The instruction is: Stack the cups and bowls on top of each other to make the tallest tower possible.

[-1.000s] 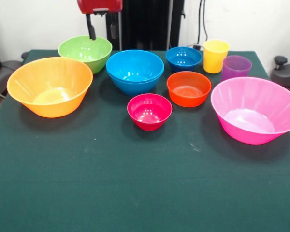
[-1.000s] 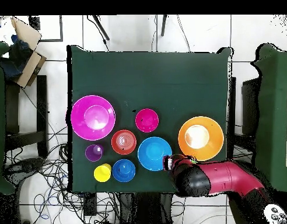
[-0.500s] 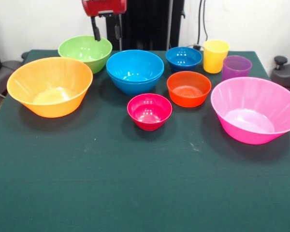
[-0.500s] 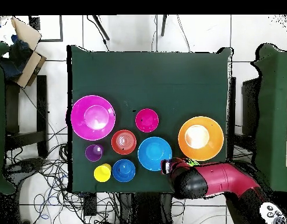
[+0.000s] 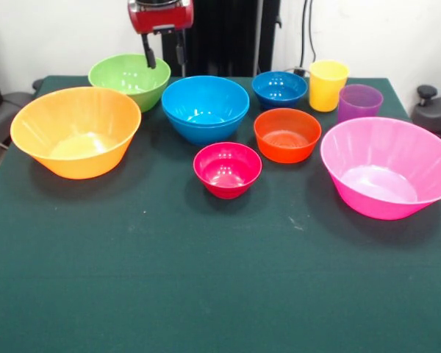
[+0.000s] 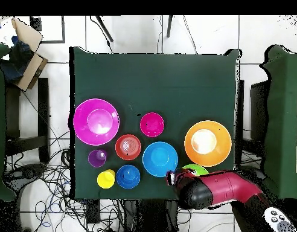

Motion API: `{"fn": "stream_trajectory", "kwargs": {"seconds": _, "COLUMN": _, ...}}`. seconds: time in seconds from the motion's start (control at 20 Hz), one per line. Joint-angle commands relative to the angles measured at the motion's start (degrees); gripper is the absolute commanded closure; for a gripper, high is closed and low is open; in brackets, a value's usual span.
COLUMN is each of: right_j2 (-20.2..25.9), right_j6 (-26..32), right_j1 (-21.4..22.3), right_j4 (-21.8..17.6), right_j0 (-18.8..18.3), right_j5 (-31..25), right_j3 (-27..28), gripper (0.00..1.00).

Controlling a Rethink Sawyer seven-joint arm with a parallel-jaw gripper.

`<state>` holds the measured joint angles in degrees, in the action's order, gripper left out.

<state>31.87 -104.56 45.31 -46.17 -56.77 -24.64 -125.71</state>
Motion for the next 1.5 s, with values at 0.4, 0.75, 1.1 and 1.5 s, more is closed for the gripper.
{"fn": "stream_trajectory", "kwargs": {"seconds": 0.4, "right_j2": -4.8, "right_j6": 0.1, "right_j1": -3.2, "right_j4": -10.5, "right_j0": 0.4, "right_j5": 5.6, "right_j3": -0.7, "gripper": 0.00}}
{"fn": "stream_trajectory", "kwargs": {"seconds": 0.75, "right_j2": -3.8, "right_j6": 2.7, "right_j1": -2.1, "right_j4": -9.9, "right_j0": -1.6, "right_j5": 4.2, "right_j3": -1.5, "gripper": 0.00}}
{"fn": "stream_trajectory", "kwargs": {"seconds": 1.1, "right_j2": -5.1, "right_j6": 0.8, "right_j1": -0.9, "right_j4": -11.4, "right_j0": -0.3, "right_j5": 5.2, "right_j3": -3.3, "gripper": 0.00}}
{"fn": "stream_trajectory", "kwargs": {"seconds": 1.5, "right_j2": -11.0, "right_j6": -5.3, "right_j1": -4.1, "right_j4": -16.0, "right_j0": 5.7, "right_j5": 10.2, "right_j3": -2.8, "gripper": 0.00}}
